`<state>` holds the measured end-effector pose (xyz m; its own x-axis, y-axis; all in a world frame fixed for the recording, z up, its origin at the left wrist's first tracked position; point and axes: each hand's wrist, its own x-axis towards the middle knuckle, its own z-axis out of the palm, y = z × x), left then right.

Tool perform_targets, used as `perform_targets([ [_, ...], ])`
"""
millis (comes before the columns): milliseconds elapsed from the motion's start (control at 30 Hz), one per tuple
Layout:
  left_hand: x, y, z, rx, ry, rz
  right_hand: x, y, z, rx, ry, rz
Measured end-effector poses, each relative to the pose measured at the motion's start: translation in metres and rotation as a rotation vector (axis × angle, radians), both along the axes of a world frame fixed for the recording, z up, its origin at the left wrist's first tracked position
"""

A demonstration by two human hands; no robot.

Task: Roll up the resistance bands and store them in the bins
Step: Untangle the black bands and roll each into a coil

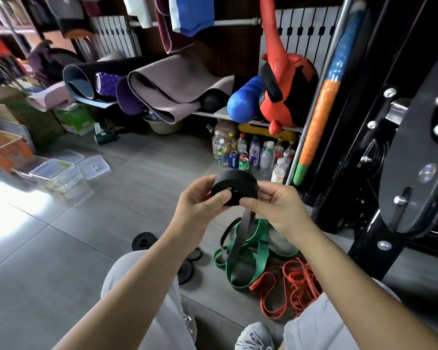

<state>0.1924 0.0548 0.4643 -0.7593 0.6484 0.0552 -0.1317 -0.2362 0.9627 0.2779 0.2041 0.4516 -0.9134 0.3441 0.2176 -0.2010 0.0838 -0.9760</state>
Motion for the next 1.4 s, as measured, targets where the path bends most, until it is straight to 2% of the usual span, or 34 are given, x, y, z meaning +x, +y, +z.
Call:
perform_targets([
  [33,-0.002,-0.002,0.000,-0.106,0.093,0.022,0.000,0.000,-0.001,0.051,-0.021,0.009],
  [100,-0.009,-0.007,0.003,-0.416,0.479,0.070,0.002,0.001,0.000,0.172,-0.101,0.019],
  [167,-0.013,-0.010,0.010,-0.643,0.845,0.023,0.003,0.003,0.002,0.300,-0.190,0.012],
  [200,-0.013,-0.011,0.015,-0.705,0.941,-0.039,0.002,0.004,0.004,0.354,-0.218,0.009],
  [300,-0.012,-0.011,0.032,-0.796,1.029,-0.169,0.000,0.002,0.008,0.497,-0.264,0.028],
  [433,-0.013,-0.005,0.041,-0.909,1.128,-0.191,-0.003,-0.001,0.010,0.577,-0.265,0.062],
  [500,-0.015,-0.004,0.038,-0.848,1.079,-0.153,-0.003,0.000,0.011,0.465,-0.258,0.048],
  [567,-0.020,-0.005,0.030,-0.728,0.948,-0.104,-0.002,0.004,0.008,0.347,-0.260,0.031],
  [733,-0.025,-0.012,0.020,-0.325,0.422,-0.022,0.005,0.006,-0.008,0.199,-0.256,0.008],
  [867,-0.012,-0.011,0.016,-0.088,0.089,-0.045,0.003,0.003,-0.007,0.144,-0.174,-0.018],
  [967,-0.006,-0.008,0.011,0.032,-0.075,-0.034,-0.001,0.001,-0.005,0.055,-0.106,-0.030],
  [1233,-0.005,-0.001,0.011,0.155,-0.243,-0.072,-0.005,-0.001,0.011,0.017,0.028,-0.008],
  [1300,-0.006,0.001,0.009,0.108,-0.265,-0.081,-0.006,0.000,0.013,0.033,0.039,-0.011],
  [1333,-0.007,0.000,0.009,0.012,-0.176,-0.060,-0.005,0.001,0.012,0.068,0.028,-0.014],
  [1367,-0.009,-0.002,0.008,-0.138,0.022,-0.011,-0.004,0.003,0.010,0.116,0.003,-0.014],
  [1400,-0.011,-0.006,0.008,-0.306,0.295,0.043,-0.003,0.004,0.008,0.173,-0.036,-0.015],
])
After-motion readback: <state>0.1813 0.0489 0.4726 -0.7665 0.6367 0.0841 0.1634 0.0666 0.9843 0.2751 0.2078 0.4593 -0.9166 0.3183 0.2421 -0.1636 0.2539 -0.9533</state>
